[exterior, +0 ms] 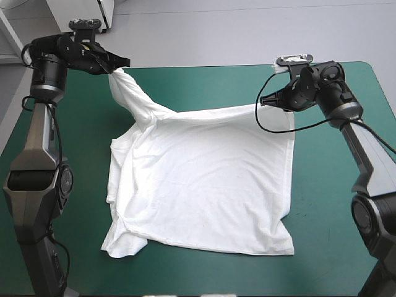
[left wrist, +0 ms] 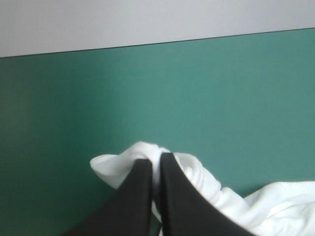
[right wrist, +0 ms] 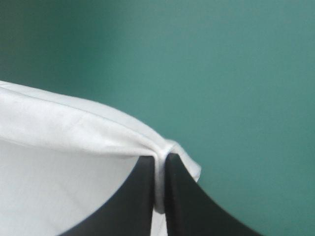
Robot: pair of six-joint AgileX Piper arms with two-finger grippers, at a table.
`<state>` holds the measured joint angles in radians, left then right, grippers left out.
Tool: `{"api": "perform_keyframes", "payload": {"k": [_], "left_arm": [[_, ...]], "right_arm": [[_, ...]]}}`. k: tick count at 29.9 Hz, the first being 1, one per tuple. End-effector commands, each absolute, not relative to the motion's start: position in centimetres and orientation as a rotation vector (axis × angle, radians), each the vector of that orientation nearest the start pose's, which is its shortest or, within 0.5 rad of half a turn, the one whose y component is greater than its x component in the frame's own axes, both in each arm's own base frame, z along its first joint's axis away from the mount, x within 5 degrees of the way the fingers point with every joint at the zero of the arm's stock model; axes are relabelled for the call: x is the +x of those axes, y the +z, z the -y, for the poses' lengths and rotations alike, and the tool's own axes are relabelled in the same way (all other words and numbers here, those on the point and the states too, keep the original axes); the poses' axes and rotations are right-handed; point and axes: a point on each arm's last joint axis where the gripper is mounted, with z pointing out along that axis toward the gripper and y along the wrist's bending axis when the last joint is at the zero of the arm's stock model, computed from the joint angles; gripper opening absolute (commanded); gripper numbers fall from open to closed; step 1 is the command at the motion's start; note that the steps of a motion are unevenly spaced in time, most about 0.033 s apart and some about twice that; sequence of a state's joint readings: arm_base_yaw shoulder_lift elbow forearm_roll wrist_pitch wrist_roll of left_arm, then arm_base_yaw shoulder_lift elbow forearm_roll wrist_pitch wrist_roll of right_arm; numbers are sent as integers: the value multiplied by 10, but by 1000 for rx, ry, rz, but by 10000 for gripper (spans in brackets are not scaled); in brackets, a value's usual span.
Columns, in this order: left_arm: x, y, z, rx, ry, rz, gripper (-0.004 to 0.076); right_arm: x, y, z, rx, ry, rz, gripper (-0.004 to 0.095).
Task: Fold the cloth
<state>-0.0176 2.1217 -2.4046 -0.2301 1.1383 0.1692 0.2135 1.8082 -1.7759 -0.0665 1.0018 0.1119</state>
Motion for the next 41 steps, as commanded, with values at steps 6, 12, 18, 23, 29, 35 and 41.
{"api": "perform_keyframes", "payload": {"k": [6,12,18,23,29,35,41], "left_arm": [[498,361,30,187,-238,-2301,-11],[504,347,31,185,-255,-2330,267],[491,353,30,201,-247,-2426,628],[480,368,27,178,-220,-2462,531],[453,414,26,202,-192,-2363,434],[398,478,24,223,-162,-2232,433],[327,502,21,222,-141,-2245,433]], "right_arm": [[426,326,-67,-95,98,-2500,-10],[430,326,-68,-96,111,-2480,263],[427,337,-71,-82,164,-2502,533],[421,358,-70,-86,166,-2491,533],[395,386,-64,-97,133,-2505,530],[359,424,-58,-99,131,-2462,510],[323,457,-53,-100,148,-2412,510]]}}
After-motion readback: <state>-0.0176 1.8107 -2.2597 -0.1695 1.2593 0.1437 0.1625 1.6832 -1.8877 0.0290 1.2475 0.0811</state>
